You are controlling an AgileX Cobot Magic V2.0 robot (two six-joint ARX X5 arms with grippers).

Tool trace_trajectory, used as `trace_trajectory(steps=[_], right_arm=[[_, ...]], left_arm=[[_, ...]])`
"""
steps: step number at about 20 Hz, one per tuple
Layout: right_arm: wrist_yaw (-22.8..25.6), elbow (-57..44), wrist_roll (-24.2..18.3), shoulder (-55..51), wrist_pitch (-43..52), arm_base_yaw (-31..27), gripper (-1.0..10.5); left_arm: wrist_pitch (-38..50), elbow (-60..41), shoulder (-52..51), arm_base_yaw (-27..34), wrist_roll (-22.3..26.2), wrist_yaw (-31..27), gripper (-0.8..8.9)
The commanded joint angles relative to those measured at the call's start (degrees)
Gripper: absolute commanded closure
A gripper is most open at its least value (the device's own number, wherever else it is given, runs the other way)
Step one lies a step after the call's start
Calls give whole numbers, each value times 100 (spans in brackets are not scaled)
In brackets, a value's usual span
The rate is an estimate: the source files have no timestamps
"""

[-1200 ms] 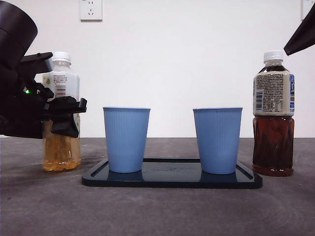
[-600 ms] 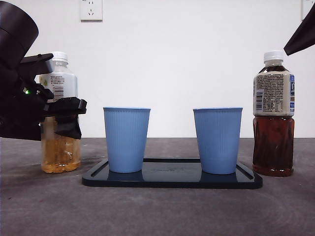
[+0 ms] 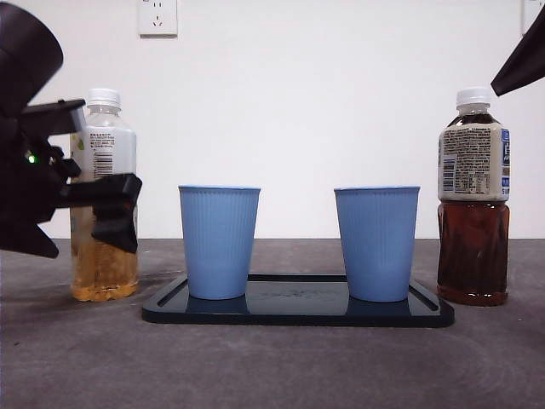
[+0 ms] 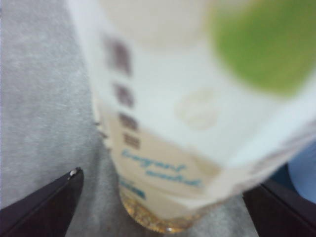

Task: Pour the drink into the cup

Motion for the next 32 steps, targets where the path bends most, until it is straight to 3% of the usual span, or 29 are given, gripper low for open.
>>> trace_trajectory(steps=[1,17,23,24,26,32], right_arm=[[24,83,-42,17,39,35,547],[173,83,-42,20,37,35,547],[577,83,-42,20,37,35,561],[597,83,-44,20,33,35,653],[605,83,-48,20,37,35,951],[605,83,20,17,66,35,937]], left_arm=[[-221,55,-256,-37,-35,-9,308],[-4098,55,-3836,-310,-634,-9,326],[-4553,55,-4861,-413,-636,-9,591],[-4568,55,-4962,-413,-634,-9,658],[-4618,55,-5117,-413,-632,-9,810],[-4616,55,-5263,-413,-629,-9,807]])
